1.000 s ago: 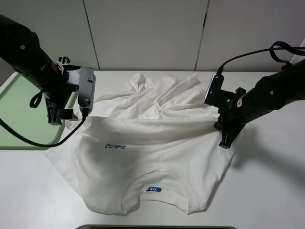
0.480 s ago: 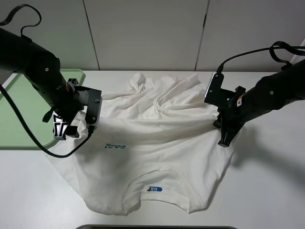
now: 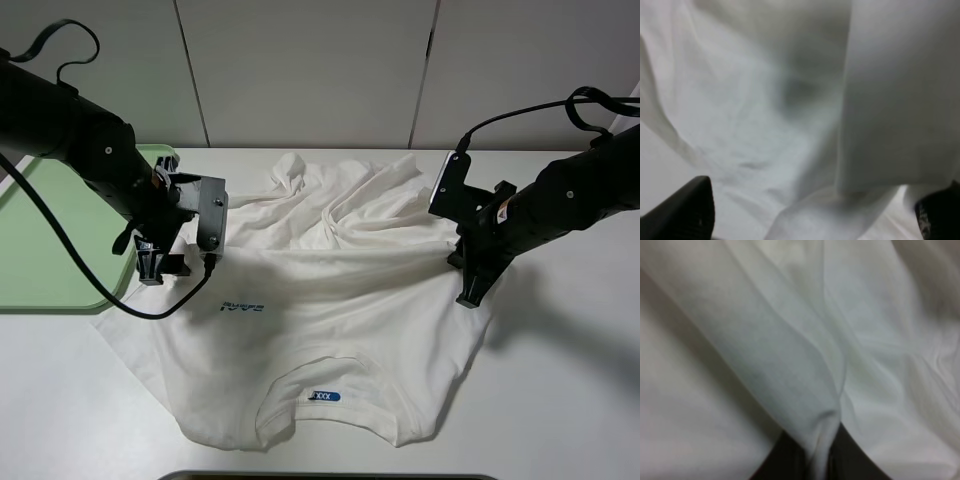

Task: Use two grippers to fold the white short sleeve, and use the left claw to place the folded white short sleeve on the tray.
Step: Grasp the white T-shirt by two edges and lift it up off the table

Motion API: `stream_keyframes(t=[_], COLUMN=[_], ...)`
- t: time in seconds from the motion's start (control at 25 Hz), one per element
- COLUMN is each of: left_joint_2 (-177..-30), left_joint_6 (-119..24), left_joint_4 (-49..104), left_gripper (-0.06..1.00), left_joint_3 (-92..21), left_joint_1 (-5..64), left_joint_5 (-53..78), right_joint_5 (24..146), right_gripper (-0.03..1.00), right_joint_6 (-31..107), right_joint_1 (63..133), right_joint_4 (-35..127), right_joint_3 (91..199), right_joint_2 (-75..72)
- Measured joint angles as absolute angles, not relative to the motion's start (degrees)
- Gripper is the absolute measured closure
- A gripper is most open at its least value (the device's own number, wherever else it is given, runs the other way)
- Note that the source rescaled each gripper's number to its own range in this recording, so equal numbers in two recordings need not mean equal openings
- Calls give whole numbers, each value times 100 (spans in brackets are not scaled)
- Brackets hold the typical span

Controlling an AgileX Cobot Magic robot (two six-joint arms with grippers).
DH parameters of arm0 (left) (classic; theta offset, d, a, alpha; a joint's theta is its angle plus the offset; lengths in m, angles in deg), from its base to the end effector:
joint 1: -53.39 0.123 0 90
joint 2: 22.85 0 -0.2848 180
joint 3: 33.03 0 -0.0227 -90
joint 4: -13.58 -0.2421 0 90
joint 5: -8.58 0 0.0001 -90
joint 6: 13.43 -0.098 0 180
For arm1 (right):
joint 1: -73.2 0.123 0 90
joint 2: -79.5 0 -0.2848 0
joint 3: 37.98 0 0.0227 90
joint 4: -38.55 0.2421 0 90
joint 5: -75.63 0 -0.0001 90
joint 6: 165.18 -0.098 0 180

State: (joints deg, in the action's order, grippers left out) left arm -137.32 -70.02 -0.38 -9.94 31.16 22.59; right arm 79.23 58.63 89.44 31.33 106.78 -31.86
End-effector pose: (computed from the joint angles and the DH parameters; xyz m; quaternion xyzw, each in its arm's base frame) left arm 0.3217 -0.1253 0.1331 0.6936 0.6754 0.1269 0.2159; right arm 0.2927 0.0844 0.1136 -0.5343 0.8052 -0.0806 0.2445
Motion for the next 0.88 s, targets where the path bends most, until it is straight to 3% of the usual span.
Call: stream_keyframes(t=[0.28, 0.44, 0.48, 0.56, 0.64, 0.76, 0.88], left_joint_2=[-14258, -14318, -14318, -14318, -14320, -14320, -14320], left_joint_6=[-6703, -6639, -6628, -6628, -6628, -6616, -6574], left_joint_4=[61, 85, 85, 85, 85, 90, 90], left_gripper=[16, 25, 38, 44, 62, 72, 76], left_joint_3=[-1238, -1422, -1510, -1538, -1568, -1568, -1568], left_joint_1=[3116, 3116, 3116, 3116, 3116, 3116, 3110], left_joint_5=[2393, 2574, 2726, 2807, 2968, 3125, 3222], right_joint_5=[7923, 7923, 7923, 7923, 7903, 7795, 7729], right_gripper=[91, 91, 91, 91, 91, 91, 91], right_joint_6=[5844, 5844, 5844, 5844, 5844, 5844, 5844], right_joint_1=[8944, 8944, 8944, 8944, 8944, 8944, 8944], right_joint_4=[3138, 3138, 3138, 3138, 3138, 3138, 3138], right_joint_3=[10678, 10678, 10678, 10678, 10678, 10678, 10678], right_joint_2=[-3186, -3186, -3186, -3186, -3186, -3186, -3186])
